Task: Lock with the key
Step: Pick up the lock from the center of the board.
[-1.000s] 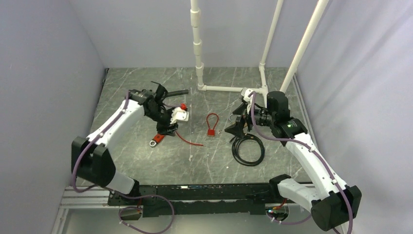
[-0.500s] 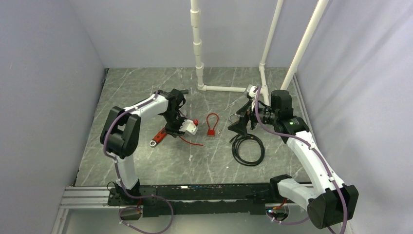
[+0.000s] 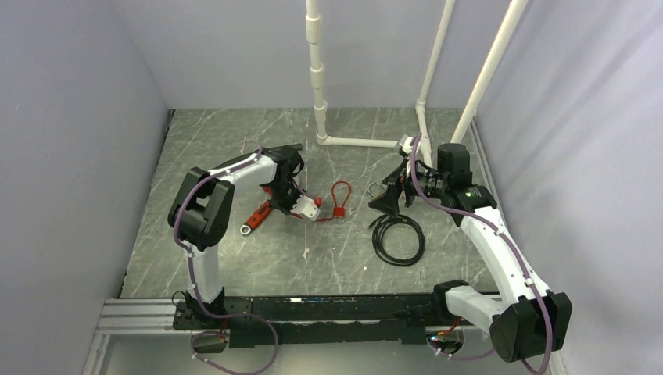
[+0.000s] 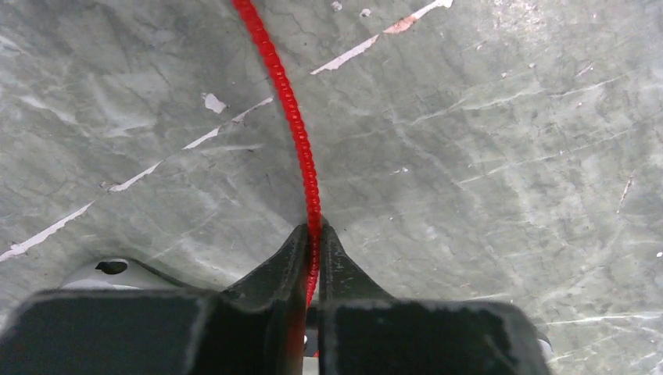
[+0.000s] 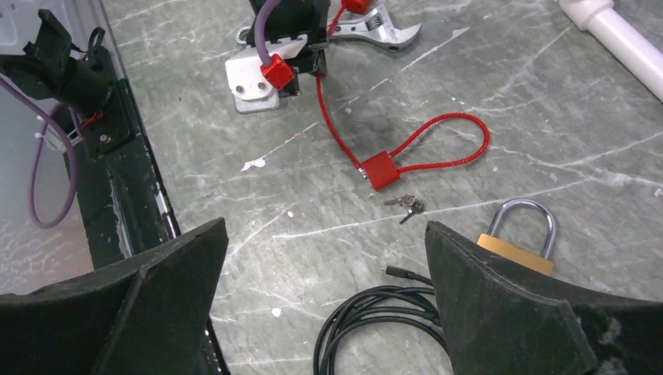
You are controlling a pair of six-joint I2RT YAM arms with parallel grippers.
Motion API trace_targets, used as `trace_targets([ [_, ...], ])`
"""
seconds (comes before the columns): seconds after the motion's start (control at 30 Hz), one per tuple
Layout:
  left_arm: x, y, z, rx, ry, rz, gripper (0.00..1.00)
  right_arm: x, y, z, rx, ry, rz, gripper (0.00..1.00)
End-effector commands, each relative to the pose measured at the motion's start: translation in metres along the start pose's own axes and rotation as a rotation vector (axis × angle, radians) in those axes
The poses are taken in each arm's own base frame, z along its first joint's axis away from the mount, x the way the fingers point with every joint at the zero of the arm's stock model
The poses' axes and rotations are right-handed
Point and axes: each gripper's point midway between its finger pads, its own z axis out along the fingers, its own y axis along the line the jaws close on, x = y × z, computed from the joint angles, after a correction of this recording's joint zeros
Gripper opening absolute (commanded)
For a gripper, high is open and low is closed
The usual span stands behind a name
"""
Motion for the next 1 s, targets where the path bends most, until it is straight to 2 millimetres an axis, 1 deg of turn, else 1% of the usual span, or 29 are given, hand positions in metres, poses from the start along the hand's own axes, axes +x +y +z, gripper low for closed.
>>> trace_targets([
  [0.0,-0.017,0.004,-0.012,-0.033,-0.042,0.047,0.03,-0.015,0.003,-0.002,-0.024,-0.035,-0.02,0.98],
  [0.03,-0.022,0.004,-0.02,-0.044,-0.058,0.029,0.0,-0.017,0.002,-0.002,-0.021,-0.038,-0.02,0.98],
  [0.1,-0.035,0.008,-0.04,-0.08,-0.093,-0.005,0.0,-0.022,0.001,-0.002,-0.01,-0.051,-0.025,0.98],
  [0.2,-0.054,0.014,-0.08,-0.147,-0.166,-0.078,0.0,-0.032,0.0,-0.004,0.004,-0.079,-0.023,0.98],
  [0.3,-0.07,0.025,-0.124,-0.226,-0.259,-0.195,0.0,-0.046,-0.002,-0.006,0.028,-0.116,-0.019,0.97],
  [0.4,-0.078,0.036,-0.165,-0.31,-0.36,-0.329,0.0,-0.06,-0.008,-0.008,0.064,-0.152,-0.011,0.97],
  [0.47,-0.079,0.04,-0.187,-0.361,-0.418,-0.417,0.0,-0.07,-0.008,-0.009,0.072,-0.178,-0.016,0.97],
  [0.53,-0.084,0.044,-0.207,-0.418,-0.473,-0.483,0.0,-0.077,-0.008,-0.009,0.067,-0.194,-0.017,0.96],
  [0.63,-0.099,0.054,-0.242,-0.523,-0.594,-0.617,0.0,-0.086,-0.007,-0.005,0.04,-0.216,0.008,0.94],
  [0.67,-0.106,0.056,-0.255,-0.549,-0.663,-0.736,0.0,-0.09,-0.007,-0.003,0.04,-0.226,0.014,0.92],
  [0.73,-0.118,0.065,-0.286,-0.635,-0.818,-0.902,0.0,-0.095,-0.011,0.002,0.058,-0.234,0.031,0.91],
  [0.8,-0.121,0.072,-0.319,-0.747,-0.97,-1.115,0.0,-0.1,-0.012,0.009,0.074,-0.239,0.032,0.91],
  [0.83,-0.118,0.075,-0.331,-0.802,-1.024,-1.211,0.0,-0.102,-0.013,0.013,0.091,-0.242,0.03,0.9],
  [0.9,-0.115,0.076,-0.344,-0.846,-1.094,-1.37,0.0,-0.106,-0.009,0.021,0.096,-0.247,0.013,0.9],
  [0.97,-0.115,0.077,-0.349,-0.855,-1.135,-1.498,0.0,-0.111,-0.003,0.031,0.102,-0.258,-0.012,0.9],
])
